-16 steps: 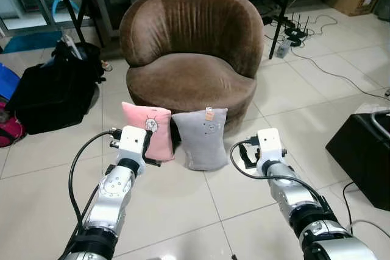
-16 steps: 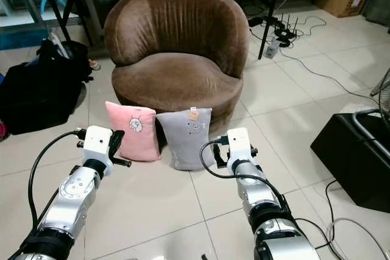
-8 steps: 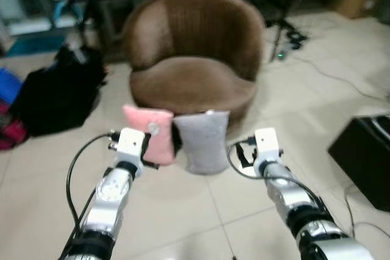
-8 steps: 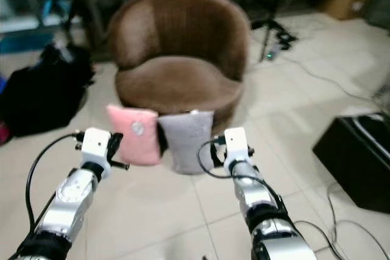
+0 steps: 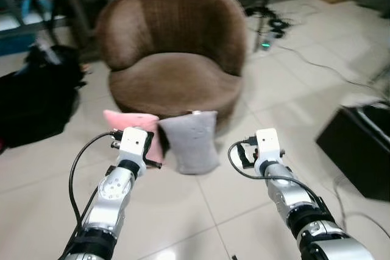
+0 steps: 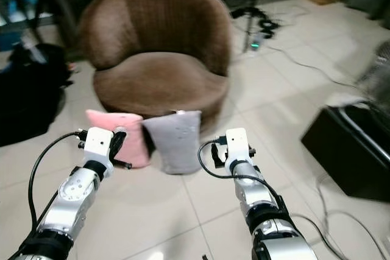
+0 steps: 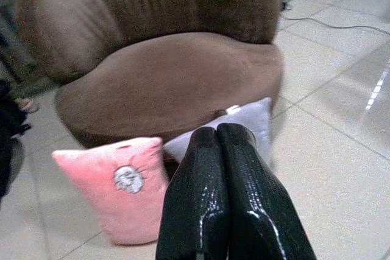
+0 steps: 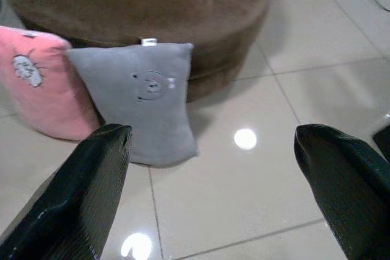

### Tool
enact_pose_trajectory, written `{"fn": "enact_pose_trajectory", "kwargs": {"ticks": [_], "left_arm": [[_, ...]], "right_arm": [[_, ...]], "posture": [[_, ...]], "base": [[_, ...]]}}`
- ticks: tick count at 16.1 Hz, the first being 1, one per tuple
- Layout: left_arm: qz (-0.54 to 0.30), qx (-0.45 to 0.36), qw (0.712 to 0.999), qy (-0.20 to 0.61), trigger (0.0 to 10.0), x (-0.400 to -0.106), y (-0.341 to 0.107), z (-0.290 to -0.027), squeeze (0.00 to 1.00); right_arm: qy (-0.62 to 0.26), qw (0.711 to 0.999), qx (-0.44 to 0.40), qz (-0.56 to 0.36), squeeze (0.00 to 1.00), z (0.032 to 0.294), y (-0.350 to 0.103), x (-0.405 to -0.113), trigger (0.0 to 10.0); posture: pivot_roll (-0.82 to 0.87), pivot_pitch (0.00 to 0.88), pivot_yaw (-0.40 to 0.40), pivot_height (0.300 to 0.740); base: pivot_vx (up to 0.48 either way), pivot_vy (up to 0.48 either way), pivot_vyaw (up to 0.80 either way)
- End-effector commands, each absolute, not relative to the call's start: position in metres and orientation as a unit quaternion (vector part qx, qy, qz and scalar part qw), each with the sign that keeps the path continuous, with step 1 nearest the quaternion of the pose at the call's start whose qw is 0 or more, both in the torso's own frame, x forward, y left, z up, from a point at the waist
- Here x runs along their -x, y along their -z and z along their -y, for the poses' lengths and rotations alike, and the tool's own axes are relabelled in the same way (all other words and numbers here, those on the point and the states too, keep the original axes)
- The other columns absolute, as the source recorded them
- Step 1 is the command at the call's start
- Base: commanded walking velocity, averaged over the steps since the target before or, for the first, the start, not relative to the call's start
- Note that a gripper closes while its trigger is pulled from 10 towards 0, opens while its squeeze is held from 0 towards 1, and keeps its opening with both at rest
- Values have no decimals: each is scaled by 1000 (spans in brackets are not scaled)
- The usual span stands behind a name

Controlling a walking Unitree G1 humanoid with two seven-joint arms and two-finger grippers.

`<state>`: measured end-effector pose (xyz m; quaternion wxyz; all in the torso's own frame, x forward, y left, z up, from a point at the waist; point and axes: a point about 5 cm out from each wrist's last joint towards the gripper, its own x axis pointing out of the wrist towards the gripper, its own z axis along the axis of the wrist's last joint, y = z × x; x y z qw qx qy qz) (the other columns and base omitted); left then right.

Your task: Move the pillow to the sofa from floor

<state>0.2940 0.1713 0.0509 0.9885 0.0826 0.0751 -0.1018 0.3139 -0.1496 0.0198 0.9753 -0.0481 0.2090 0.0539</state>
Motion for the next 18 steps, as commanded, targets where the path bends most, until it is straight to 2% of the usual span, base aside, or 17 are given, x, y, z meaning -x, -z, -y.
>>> {"fn": "enact_pose_trajectory", "kwargs": {"ticks": [1, 11, 18], "left_arm": [[-76, -87, 988, 103, 10000, -294, -51, -174, 0], [-75, -87, 988, 107, 10000, -296, -52, -173, 0], [-76, -89, 987, 109, 10000, -296, -52, -173, 0]], "right_arm": [[-53, 976, 51, -207, 0, 149, -21, -315, 10000], [-45, 976, 45, -210, 0, 151, -21, -316, 10000], [-42, 976, 42, -212, 0, 151, -20, -315, 10000]], "posture": [[105, 0, 38, 740], [99, 0, 44, 740], [98, 0, 47, 740]], "base": [[349, 0, 0], [361, 0, 0], [372, 0, -457]]}}
